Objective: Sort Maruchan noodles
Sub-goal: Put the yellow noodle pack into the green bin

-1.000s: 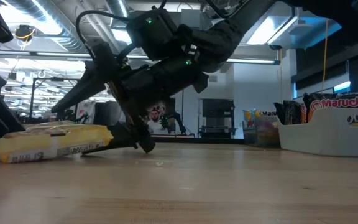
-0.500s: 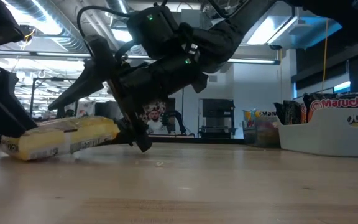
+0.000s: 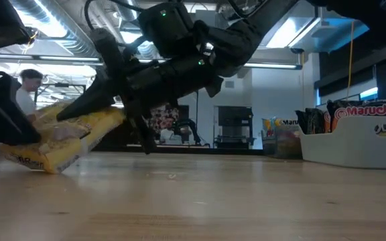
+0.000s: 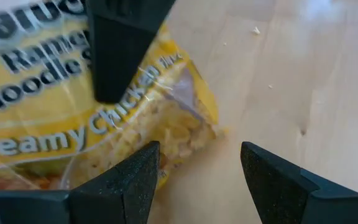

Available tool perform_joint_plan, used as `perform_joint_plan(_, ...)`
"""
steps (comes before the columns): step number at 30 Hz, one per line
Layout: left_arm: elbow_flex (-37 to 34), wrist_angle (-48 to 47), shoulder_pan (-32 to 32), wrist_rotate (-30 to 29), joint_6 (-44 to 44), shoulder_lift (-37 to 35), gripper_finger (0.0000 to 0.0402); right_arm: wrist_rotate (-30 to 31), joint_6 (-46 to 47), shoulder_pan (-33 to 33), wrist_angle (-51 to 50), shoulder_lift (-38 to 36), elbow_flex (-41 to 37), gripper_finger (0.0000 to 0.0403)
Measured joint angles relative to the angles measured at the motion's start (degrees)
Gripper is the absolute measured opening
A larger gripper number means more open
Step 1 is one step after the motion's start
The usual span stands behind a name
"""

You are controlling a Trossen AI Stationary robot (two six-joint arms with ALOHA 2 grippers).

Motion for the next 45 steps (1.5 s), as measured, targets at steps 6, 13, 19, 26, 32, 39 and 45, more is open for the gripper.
perform_joint_plan(6, 2.3, -0.2, -1.2, 5.5, -0.1, -2.5, 0.0222, -2.1, -5.8, 0.3, 0.6, -0.8, -0.1, 0.0107)
perform_joint_plan(13, 6.2, -0.3, -4.8, 5.6, 1.1, -5.9, 0.0222, 1.0, -15.2, 3.6, -9.6, -8.3, 0.0, 0.0108)
perform_joint_plan(19, 8.8, -0.3, -6.8, 3.8, 3.1, -6.8, 0.0222, 8.1, -19.2, 8.3, -20.7, -15.0, -0.1, 0.0109)
perform_joint_plan(26, 9.1, 0.0, -6.7, 3.7, 2.8, -6.8, 0.0222, 17.4, -19.6, 16.7, -34.3, -21.3, -0.2, 0.011)
perform_joint_plan(32, 9.1, 0.5, -6.6, 4.4, 2.6, -6.8, 0.0222, 23.0, -15.0, 25.4, -43.3, -26.5, -0.1, 0.011)
perform_joint_plan(39, 9.1, 1.8, -6.6, 4.1, 2.5, -6.8, 0.0222, 27.7, -4.3, 36.9, -54.6, -32.5, 0.0, 0.011)
perform_joint_plan(45, 9.1, 1.9, -6.6, 4.1, 1.4, -6.8, 0.0222, 29.6, 12.6, 46.7, -72.3, -36.6, 0.0, 0.011)
